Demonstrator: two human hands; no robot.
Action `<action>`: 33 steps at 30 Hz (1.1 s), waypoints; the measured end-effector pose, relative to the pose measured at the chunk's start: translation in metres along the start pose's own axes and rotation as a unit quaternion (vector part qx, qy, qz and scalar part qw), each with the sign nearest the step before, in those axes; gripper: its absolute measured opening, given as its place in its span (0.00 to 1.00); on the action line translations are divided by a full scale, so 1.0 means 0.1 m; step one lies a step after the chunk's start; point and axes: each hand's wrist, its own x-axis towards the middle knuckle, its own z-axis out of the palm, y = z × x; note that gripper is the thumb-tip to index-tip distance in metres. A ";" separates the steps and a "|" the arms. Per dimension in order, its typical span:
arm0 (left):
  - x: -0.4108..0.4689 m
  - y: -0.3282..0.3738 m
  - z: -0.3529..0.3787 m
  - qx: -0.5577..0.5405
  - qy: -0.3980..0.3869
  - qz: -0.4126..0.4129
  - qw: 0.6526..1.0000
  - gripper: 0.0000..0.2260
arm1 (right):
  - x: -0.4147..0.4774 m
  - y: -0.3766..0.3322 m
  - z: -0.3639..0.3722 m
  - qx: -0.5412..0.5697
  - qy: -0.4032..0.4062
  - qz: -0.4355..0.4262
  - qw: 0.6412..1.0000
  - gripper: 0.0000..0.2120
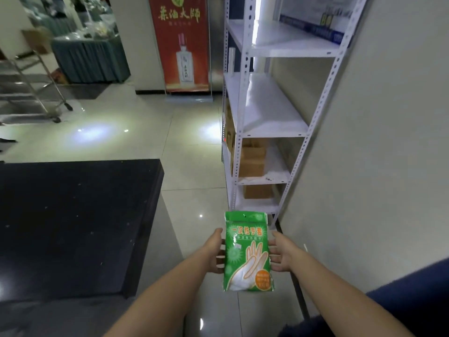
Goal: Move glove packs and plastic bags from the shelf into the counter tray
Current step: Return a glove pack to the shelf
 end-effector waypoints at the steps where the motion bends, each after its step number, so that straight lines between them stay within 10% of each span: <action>1: 0.07 0.14 -0.01 -0.005 0.001 0.002 1.000 0.28 | 0.09 -0.15 0.04 -0.003 -0.001 -0.003 1.000 0.23; 33: 1.50 4.25 -1.29 -0.145 0.195 0.072 0.967 0.25 | 2.29 -4.34 2.61 -0.185 -0.150 -0.065 0.969 0.17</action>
